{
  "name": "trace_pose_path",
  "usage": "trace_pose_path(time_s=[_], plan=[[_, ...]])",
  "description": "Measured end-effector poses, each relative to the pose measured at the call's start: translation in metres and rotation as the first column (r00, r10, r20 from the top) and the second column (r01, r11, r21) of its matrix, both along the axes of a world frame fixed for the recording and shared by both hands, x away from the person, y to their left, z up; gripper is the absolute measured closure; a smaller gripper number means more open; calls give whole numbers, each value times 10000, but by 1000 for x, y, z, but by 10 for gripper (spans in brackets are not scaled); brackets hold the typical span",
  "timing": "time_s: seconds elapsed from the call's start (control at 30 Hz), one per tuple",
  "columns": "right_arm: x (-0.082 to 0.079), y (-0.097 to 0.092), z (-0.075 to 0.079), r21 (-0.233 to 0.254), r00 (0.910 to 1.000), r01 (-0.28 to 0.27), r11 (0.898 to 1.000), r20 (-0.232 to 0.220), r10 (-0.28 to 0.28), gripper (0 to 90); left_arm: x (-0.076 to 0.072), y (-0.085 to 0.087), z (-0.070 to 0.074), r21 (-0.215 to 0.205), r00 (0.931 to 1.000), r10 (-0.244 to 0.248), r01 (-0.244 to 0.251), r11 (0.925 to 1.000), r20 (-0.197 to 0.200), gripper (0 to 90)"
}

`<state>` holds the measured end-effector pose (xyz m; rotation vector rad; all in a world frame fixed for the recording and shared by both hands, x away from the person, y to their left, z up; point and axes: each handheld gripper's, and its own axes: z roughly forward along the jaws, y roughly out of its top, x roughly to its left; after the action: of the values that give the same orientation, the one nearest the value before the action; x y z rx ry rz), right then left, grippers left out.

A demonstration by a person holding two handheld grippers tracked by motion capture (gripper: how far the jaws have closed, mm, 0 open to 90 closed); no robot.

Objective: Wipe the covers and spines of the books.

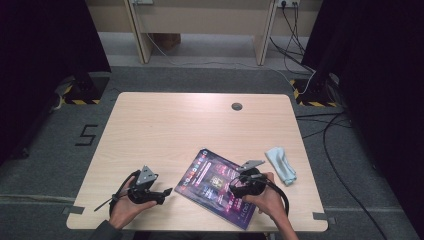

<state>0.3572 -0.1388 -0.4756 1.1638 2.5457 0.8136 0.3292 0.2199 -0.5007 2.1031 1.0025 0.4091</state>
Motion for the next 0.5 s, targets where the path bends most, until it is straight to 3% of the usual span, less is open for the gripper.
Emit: trace_pose_path(time_s=[0.17,0.3,0.5], plan=[[-3,-21,1,137,9975,700,9975,48,-701,351,-2,-8,1,-213,9993,-353,355,9991,79,277],[-6,-37,-1,202,9896,1435,9894,107,-1437,347,-2,-15,0,-397,9975,-713,713,9967,32,314],[-14,-50,-5,214,9801,1983,9799,4,-1984,342,2,-29,-3,-508,9937,-1113,1106,9926,-98,345]])
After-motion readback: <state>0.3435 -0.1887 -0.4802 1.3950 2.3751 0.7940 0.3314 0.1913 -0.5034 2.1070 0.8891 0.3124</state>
